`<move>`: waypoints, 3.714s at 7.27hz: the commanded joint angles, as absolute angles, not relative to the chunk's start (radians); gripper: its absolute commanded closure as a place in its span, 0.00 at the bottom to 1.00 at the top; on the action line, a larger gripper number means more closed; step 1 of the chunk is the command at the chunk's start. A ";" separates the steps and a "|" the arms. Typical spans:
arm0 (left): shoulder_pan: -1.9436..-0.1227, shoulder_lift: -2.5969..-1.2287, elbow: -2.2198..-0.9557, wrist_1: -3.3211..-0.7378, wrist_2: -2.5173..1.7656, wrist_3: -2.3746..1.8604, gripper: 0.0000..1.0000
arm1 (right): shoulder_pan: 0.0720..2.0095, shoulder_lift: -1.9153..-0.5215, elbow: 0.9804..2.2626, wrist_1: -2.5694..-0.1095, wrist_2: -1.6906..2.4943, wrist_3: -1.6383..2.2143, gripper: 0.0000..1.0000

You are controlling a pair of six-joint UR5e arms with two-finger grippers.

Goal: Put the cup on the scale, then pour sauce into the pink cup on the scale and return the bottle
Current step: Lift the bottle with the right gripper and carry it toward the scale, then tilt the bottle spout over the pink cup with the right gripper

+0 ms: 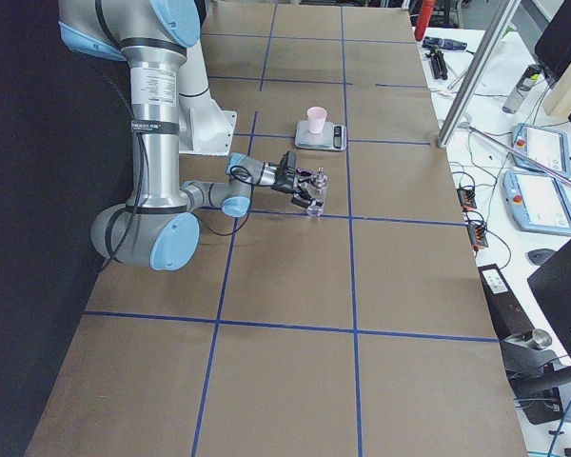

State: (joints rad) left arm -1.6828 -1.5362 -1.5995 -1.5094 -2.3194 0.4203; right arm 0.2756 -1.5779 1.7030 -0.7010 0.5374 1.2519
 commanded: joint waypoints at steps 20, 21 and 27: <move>-1.681 -1.537 -1.597 -1.503 -2.339 0.417 0.00 | 0.232 -1.227 1.847 -1.254 0.321 0.240 1.00; -1.681 -1.537 -1.598 -1.500 -2.339 0.417 0.00 | 0.203 -1.217 1.829 -1.288 0.251 0.182 1.00; -1.683 -1.525 -1.598 -1.494 -2.339 0.417 0.00 | 0.198 -1.055 1.671 -1.452 0.226 0.135 1.00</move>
